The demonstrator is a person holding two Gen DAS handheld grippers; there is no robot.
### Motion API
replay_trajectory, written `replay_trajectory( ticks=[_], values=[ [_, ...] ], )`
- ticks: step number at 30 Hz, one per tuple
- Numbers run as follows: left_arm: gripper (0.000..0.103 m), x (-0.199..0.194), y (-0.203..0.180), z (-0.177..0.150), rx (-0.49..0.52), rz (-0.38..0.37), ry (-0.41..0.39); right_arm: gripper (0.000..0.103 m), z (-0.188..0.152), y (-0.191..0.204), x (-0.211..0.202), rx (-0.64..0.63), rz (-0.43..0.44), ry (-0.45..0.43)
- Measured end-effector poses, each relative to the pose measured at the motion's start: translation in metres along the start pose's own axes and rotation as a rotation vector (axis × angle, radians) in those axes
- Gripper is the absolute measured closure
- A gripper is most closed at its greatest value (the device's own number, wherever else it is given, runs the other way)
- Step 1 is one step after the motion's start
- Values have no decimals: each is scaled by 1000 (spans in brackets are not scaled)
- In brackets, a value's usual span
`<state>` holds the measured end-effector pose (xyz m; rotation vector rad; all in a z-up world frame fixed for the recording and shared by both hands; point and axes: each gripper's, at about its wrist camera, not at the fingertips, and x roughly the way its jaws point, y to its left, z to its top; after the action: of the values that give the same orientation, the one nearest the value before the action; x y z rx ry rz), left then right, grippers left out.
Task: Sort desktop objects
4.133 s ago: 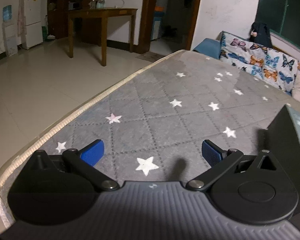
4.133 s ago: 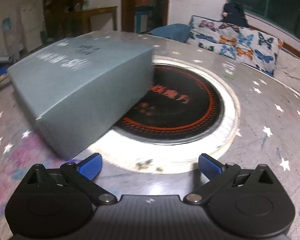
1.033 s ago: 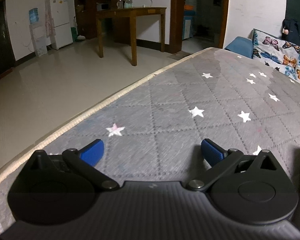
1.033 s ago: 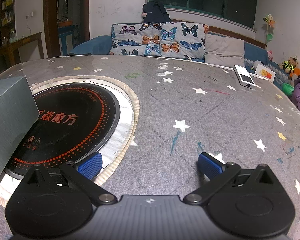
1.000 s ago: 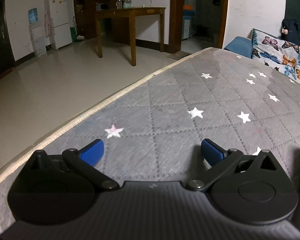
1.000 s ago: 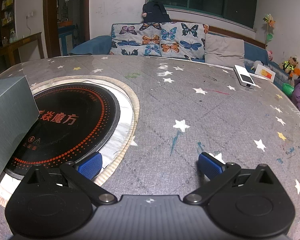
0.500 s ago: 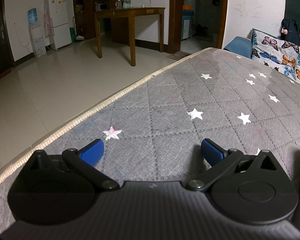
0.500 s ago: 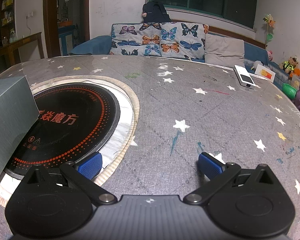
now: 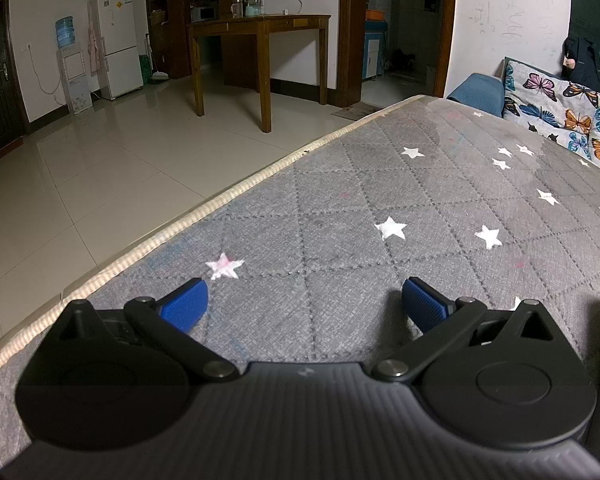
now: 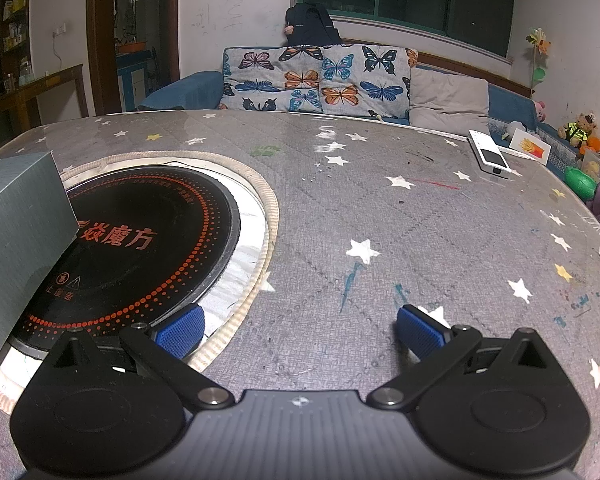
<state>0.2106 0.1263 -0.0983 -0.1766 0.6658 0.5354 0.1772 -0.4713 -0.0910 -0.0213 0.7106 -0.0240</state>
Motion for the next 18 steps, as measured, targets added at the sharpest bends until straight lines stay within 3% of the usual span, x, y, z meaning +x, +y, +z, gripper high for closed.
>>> replay_trajectory(
  ticks=[18],
  values=[
    [0,-1,1,0,0,0,0,0,0,0,0,0,0,0]
  ],
)
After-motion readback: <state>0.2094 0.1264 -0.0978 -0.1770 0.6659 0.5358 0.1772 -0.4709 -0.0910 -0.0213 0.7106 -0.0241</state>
